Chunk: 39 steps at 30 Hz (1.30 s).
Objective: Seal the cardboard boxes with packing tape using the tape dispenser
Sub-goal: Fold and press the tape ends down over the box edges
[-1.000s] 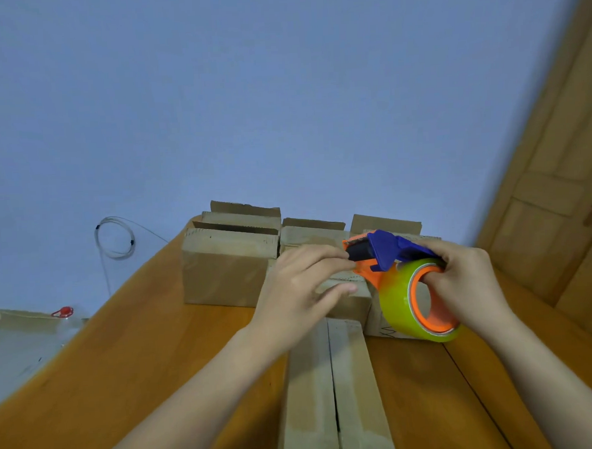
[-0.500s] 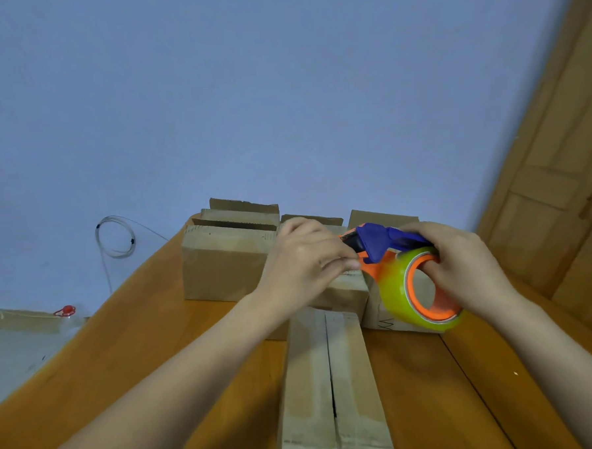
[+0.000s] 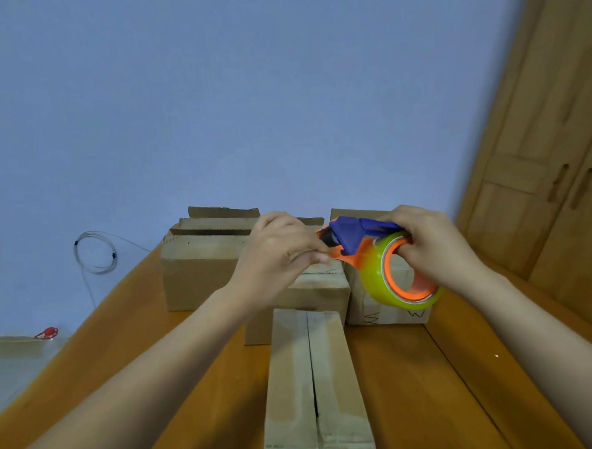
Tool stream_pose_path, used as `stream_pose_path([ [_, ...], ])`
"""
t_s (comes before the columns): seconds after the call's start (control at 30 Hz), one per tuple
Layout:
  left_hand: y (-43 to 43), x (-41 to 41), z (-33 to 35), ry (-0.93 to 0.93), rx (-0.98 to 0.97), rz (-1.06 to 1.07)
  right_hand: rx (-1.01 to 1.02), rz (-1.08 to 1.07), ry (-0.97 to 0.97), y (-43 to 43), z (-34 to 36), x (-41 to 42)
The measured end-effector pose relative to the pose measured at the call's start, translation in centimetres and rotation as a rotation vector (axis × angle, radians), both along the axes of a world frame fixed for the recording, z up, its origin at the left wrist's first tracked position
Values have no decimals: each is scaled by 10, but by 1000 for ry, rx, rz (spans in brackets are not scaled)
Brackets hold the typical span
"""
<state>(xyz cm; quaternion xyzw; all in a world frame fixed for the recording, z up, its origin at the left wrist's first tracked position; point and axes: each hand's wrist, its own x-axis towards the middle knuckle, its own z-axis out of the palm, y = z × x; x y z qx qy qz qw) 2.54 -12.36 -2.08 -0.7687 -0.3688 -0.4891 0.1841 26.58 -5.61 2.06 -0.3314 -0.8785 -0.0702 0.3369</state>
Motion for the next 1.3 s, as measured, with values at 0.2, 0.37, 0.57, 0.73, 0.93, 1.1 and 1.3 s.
stream_pose_path([
  [0.2, 4, 0, 5, 66, 63, 47, -4, -6, -44, 3, -4, 2],
  [0.37, 4, -3, -7, 63, 110, 114, 33, 41, -70, 6, -23, 8],
  [0.57, 0, -8, -30, 86, 84, 123, 114, 89, -98, 5, -45, 14],
  [0.73, -7, -29, -37, 25, 104, 146, 146, 20, -100, 16, -54, 37],
  [0.93, -16, -70, -55, 136, 126, 139, 246, -122, -134, 26, -69, 73],
  [1.1, -7, -76, -62, 252, 202, 150, 324, -110, -201, 30, -74, 72],
  [1.3, 2, -77, -81, 290, 190, 141, 398, -88, -253, 36, -86, 73],
])
